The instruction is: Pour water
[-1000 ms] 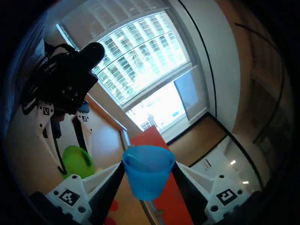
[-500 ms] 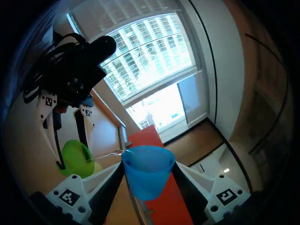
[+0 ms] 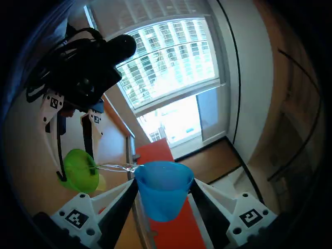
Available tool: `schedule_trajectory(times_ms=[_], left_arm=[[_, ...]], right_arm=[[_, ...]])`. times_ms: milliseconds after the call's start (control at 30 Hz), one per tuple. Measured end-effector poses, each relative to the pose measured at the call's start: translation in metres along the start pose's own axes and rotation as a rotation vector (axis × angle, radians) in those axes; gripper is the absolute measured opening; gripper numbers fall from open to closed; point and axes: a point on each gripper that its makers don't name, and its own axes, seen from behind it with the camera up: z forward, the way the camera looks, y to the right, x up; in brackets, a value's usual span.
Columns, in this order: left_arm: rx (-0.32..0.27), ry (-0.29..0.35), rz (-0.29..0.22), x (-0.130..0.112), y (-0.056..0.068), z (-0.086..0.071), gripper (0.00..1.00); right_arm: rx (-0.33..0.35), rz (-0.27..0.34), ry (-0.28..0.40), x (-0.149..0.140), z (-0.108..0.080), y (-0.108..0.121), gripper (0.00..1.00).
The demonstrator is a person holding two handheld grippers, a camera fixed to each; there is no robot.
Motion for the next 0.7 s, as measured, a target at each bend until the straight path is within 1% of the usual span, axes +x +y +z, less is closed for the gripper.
schedule_trajectory(times_ms=[300,700], left_arm=[[-0.003,0.000,0.005,0.002,0.003,0.001,0.88],[0.000,0.003,0.007,0.002,0.002,0.002,0.88]], right_arm=[[-0.011,-0.059,-0.004,0.000,-0.001,0.005,0.90],[-0.030,-0.130,-0.011,0.002,-0.002,0.013,0.90]])
